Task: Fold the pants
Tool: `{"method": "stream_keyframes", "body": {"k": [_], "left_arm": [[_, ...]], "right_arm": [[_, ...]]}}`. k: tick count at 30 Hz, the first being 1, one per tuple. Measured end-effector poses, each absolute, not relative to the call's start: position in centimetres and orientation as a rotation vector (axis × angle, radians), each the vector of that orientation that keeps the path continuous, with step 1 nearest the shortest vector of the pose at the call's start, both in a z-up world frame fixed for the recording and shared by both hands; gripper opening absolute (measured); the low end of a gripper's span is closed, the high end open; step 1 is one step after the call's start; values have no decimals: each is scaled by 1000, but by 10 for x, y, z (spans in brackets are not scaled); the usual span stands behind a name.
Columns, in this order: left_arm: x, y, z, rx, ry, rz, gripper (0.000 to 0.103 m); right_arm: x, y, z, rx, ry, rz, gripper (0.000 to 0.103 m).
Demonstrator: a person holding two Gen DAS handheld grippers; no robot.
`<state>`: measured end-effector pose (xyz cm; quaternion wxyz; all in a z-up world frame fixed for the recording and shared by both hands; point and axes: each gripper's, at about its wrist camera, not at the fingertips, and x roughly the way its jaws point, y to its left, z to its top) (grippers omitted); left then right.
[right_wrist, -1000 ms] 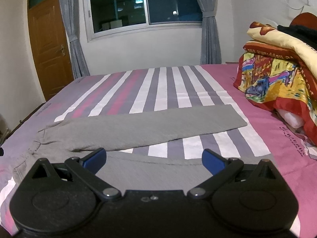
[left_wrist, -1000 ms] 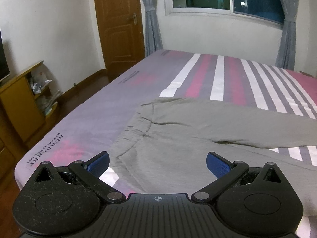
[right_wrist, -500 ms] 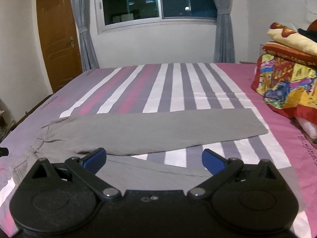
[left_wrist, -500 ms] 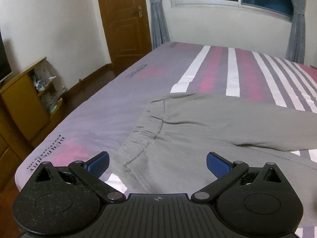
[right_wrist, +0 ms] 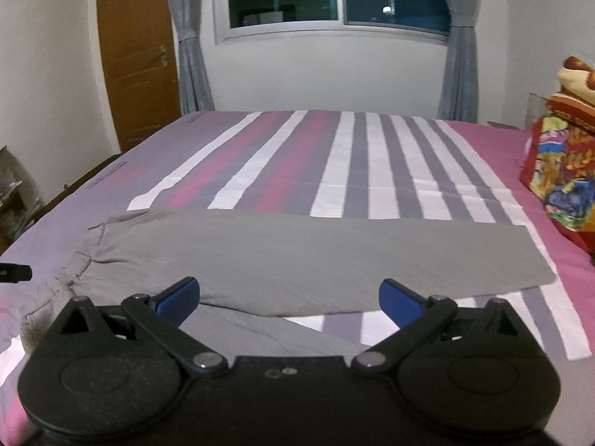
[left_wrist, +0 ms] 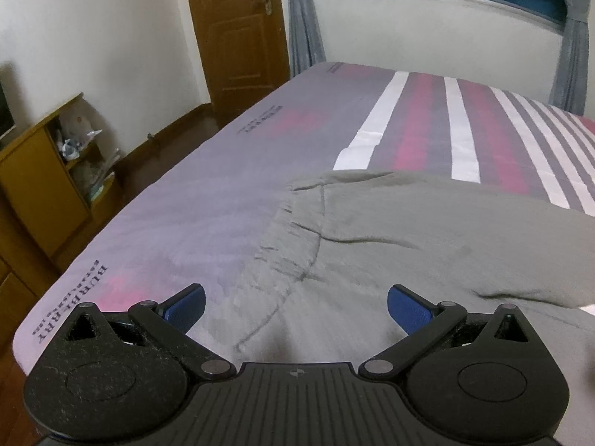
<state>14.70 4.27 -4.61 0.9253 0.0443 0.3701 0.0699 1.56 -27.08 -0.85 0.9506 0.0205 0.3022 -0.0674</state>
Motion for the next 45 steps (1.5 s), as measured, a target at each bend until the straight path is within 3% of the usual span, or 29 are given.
{"method": "stream_keyframes", "body": {"k": [21,26,32,37,38,39,45], "left_arm": [[266,70,-98,77,840,169,103],[306,78,-116,68,853,173,103],[354,82,-141,21,902,141,103],[378,85,-164,-34,929,112,102],[381,86,-168,-51,940,98,101],[384,84,-174,-66,947,74,91],[392,73,-183,-65,922,24,72]], "right_arm": [[130,-252,-57,-27,649,41,103],[168,-251,-73,-69,666,87,93],[222,-259,-94,-73,713,140,92],[267,-264,-107,-112,749,171,84],[274,-267,-109,-114,753,178,84],[283,-269,-111,-117,760,188,84],[326,-279,-129,-154,832,226,84]]}}
